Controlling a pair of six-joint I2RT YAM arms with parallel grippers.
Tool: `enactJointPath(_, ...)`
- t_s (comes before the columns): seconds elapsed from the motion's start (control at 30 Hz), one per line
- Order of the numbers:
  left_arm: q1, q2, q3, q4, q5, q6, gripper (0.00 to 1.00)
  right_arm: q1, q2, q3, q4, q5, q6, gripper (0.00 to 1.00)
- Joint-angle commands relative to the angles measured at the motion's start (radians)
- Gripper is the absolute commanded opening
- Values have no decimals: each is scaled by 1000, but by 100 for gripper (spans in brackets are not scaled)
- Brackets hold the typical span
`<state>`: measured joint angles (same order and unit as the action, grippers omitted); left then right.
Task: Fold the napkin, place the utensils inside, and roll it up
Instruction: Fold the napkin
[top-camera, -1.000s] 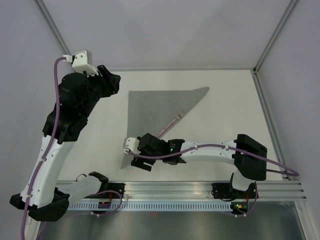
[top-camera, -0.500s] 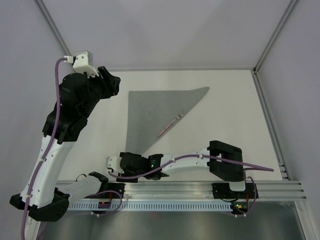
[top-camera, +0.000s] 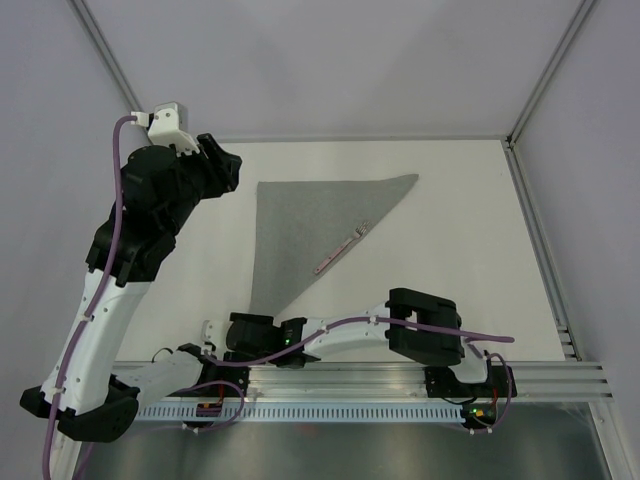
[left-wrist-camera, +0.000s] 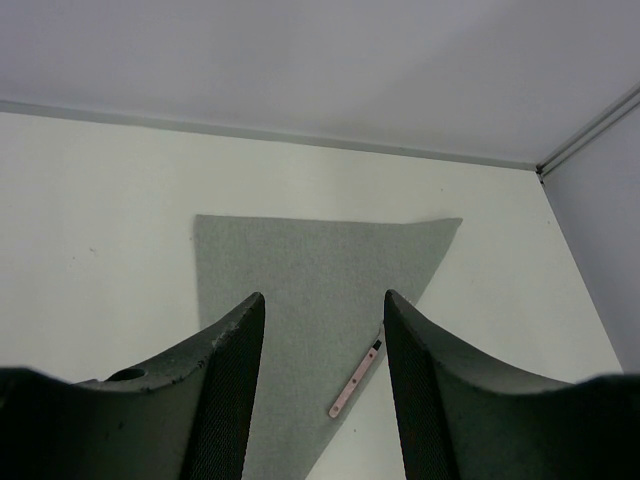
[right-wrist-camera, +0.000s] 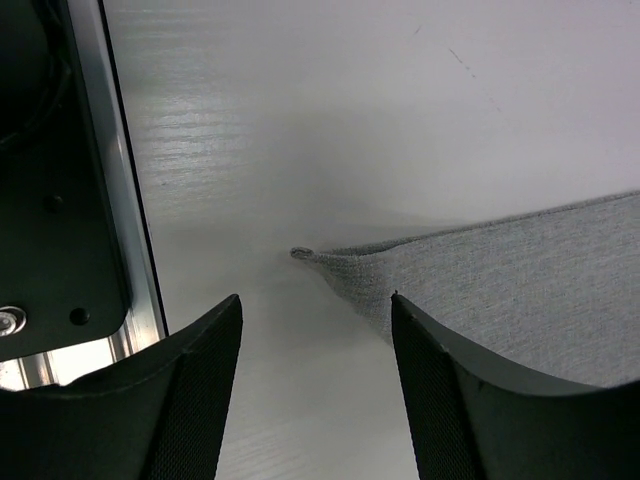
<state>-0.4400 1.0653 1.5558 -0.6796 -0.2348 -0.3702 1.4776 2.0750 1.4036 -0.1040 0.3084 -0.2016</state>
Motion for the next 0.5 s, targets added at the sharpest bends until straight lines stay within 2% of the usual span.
enactJointPath(0.0,0,-1,3,-6,8,8,56,12,26,51,26,75,-21,66)
enactJointPath(0.47,-2,-2,-22,-6,11,8,56,12,66,57,52,121,-51,52)
